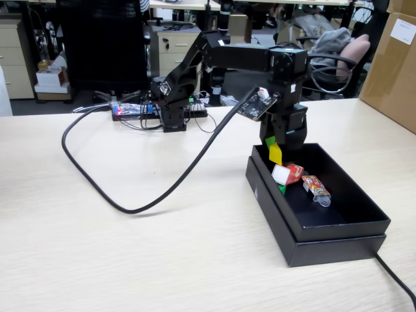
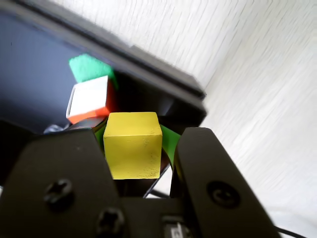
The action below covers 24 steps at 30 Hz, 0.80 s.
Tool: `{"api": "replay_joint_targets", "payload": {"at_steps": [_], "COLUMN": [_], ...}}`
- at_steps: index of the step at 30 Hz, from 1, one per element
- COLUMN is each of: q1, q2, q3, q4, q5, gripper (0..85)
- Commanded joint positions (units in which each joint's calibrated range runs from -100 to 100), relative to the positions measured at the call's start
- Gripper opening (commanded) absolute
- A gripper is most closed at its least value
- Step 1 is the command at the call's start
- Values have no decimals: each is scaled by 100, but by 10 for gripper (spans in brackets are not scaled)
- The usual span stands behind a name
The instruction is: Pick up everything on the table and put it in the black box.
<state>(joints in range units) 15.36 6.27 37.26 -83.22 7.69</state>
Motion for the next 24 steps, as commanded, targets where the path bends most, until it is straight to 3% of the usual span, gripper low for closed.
{"api": "replay_joint_targets", "payload": {"at_steps": [1, 5, 6, 11, 15, 19, 21, 24], "q1": [73, 44, 29, -147, -615, -1070, -1280, -1343], "q2": [-920, -1057, -1057, -1298, -1459, -2205, -3134, -4052], "q3": [-353, -607, -607, -217, 245, -1097, -2692, -4052], "q4": [-45, -45, -45, -45, 93, 1303, 2262, 2953], "q5": [5, -15, -20, -63, -200, -415, -611, -728], "gripper": [223, 426, 441, 457, 465, 465, 464, 464]}}
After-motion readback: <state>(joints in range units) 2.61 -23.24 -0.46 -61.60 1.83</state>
